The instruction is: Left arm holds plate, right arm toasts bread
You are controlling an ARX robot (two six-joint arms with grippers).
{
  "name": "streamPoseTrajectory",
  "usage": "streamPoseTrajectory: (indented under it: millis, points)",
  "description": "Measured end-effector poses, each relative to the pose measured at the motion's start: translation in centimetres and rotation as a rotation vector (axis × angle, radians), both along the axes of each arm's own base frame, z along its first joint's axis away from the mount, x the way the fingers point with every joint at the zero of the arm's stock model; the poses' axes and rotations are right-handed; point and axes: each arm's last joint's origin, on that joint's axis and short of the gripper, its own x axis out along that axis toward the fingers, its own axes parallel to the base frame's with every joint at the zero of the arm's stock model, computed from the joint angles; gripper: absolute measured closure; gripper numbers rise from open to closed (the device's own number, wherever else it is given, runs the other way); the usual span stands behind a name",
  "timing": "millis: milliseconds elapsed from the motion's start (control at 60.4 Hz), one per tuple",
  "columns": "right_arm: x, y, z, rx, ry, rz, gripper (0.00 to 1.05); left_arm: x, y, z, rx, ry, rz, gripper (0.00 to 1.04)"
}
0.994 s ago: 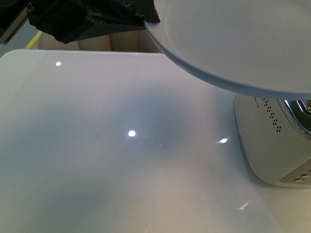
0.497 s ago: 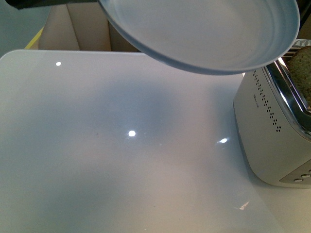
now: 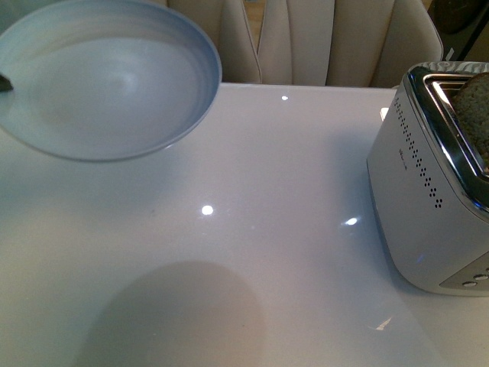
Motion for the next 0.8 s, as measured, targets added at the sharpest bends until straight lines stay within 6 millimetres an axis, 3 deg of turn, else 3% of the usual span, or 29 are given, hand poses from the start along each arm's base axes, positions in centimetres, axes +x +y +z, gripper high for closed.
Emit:
streamPoseTrajectory:
  millis: [133,364,795]
  points:
    - [0.0,0.0,0.0,0.0,0.0,0.0,0.09,-0.1,3.0,-3.8,0.0,0.041,0.009,1.02]
    - [0.0,0.0,0.0,0.0,0.0,0.0,0.09,-0.2,5.8,-9.6,-0.053,0.139,0.048,1.02]
    - [0.0,0.0,0.0,0.0,0.0,0.0,0.09,-0.6,10.1,-17.5,-0.045,0.267,0.112,1.02]
